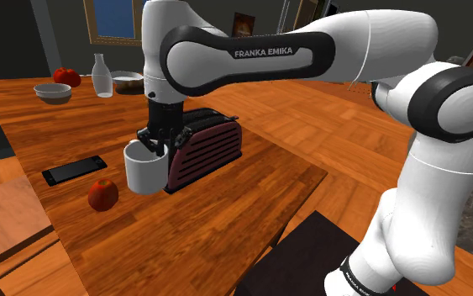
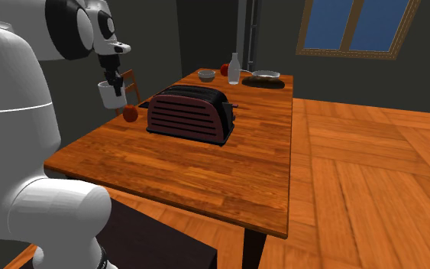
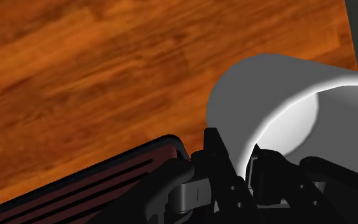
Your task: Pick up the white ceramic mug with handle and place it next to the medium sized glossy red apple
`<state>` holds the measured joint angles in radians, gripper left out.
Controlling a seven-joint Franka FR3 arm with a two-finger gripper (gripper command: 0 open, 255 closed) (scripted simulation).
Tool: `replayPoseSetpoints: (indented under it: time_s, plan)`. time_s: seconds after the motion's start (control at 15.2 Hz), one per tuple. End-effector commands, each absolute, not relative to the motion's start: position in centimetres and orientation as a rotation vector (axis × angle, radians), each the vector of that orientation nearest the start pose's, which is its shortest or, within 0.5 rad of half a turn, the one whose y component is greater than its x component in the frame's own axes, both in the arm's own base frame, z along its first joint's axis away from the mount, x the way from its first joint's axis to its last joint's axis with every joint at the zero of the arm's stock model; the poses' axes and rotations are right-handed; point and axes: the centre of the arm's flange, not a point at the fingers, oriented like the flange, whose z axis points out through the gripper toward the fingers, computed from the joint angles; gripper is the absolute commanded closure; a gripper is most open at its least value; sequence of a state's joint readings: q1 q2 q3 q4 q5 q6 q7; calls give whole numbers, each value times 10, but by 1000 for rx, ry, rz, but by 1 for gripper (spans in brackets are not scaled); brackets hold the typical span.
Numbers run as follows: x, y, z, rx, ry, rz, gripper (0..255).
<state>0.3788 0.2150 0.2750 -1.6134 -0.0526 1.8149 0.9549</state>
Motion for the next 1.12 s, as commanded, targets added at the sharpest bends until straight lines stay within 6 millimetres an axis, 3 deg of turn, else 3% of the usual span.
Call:
replayPoseSetpoints:
  time_s: [0.0, 1.06]
  plan:
    - [508, 371, 494, -3106, 462, 12, 255]
    - [508, 371, 409, -3106, 462, 12, 255]
